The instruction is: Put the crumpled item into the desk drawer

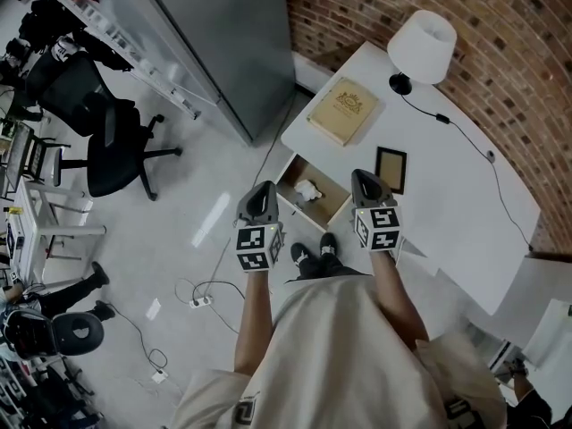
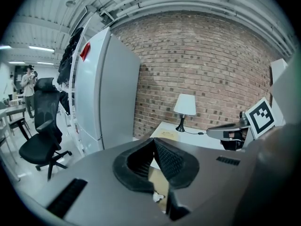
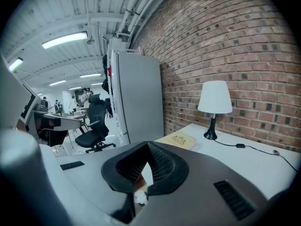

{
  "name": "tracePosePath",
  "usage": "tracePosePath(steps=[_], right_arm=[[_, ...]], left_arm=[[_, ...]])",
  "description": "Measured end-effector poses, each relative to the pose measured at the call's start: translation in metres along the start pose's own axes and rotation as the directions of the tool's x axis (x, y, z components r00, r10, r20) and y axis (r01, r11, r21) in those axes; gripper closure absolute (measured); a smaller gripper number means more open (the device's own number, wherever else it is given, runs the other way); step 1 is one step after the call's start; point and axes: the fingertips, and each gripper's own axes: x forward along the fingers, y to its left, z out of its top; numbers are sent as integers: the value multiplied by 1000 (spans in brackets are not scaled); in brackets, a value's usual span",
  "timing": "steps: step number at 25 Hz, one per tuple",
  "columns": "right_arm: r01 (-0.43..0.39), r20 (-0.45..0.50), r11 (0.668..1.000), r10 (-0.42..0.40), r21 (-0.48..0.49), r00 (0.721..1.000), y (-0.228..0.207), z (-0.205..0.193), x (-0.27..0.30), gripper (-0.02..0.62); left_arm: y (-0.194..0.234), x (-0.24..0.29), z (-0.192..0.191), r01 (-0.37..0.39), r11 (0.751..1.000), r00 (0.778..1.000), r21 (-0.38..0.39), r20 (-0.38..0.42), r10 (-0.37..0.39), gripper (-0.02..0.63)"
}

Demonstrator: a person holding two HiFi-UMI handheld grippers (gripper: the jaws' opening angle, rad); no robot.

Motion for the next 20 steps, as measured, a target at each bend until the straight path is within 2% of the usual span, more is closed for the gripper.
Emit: tracePosePath(steps=[7, 20], right_arm=[[0, 31, 1000, -1, 7, 1000, 0, 12, -1, 571], [-1, 48, 1000, 1, 4, 999, 7, 20, -2, 571]], left_arm=[[6, -3, 9, -20, 1000, 999, 2, 31, 20, 589], [10, -5, 9, -7, 1000, 1000, -3, 30, 7, 589]])
